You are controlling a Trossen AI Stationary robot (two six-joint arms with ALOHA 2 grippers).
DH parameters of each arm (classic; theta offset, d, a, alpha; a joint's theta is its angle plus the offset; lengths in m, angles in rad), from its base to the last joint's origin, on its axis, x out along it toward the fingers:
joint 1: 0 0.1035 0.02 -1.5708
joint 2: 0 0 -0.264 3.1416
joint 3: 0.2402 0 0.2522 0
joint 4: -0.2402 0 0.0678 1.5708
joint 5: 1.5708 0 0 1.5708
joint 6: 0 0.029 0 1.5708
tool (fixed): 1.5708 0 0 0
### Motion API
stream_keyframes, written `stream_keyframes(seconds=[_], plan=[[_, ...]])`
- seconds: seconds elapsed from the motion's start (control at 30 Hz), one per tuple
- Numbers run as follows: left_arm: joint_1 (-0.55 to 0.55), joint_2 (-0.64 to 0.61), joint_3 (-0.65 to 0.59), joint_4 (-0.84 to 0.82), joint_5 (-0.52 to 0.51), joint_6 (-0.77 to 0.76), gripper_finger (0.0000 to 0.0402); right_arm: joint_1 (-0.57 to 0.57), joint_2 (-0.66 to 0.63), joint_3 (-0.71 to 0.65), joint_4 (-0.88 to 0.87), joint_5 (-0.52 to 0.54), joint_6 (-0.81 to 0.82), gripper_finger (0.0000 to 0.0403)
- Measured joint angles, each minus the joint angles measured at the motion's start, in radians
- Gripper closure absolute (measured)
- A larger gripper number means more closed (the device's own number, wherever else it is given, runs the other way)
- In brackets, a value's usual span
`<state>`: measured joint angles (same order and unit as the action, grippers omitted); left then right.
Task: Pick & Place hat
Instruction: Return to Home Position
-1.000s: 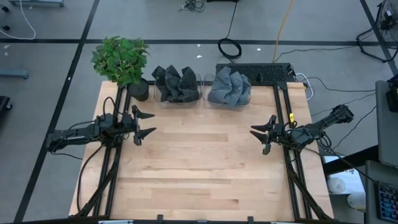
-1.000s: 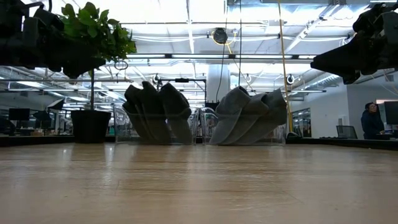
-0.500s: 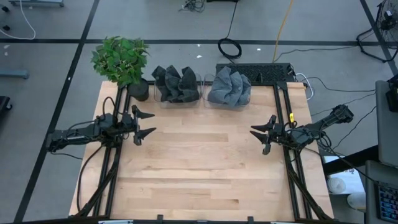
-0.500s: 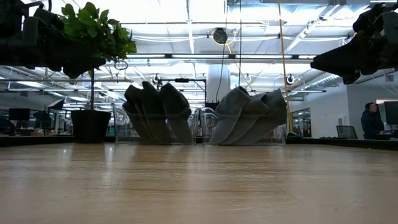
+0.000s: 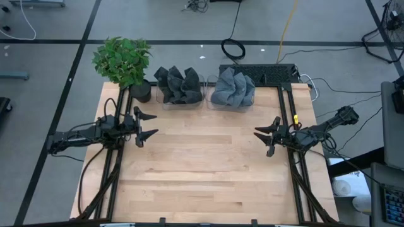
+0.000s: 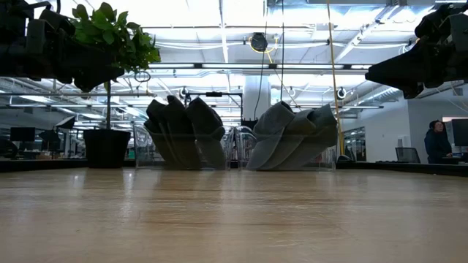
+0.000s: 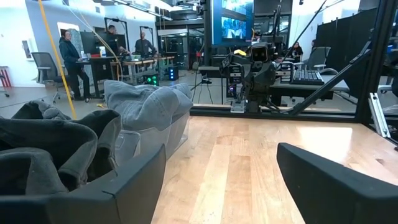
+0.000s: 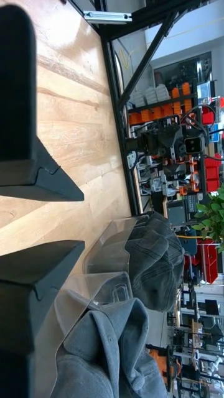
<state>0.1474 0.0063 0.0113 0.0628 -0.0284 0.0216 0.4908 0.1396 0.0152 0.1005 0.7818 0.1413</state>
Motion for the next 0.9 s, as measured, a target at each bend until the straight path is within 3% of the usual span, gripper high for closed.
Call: stream_keyframes(seconds=[0.2, 0.63, 0.9], plan=[[0.000, 0.000, 0.000, 0.000, 0.000, 0.000, 0.0076, 0.000, 0.000, 0.000, 0.000, 0.000, 0.000, 0.0305], [0.000, 0.000, 0.001, 0.000, 0.000, 0.000, 0.0099, 0.000, 0.000, 0.000, 0.000, 0.000, 0.000, 0.0305], [0.000, 0.000, 0.001, 0.000, 0.000, 0.000, 0.0086, 0.000, 0.000, 0.000, 0.000, 0.000, 0.000, 0.0305]])
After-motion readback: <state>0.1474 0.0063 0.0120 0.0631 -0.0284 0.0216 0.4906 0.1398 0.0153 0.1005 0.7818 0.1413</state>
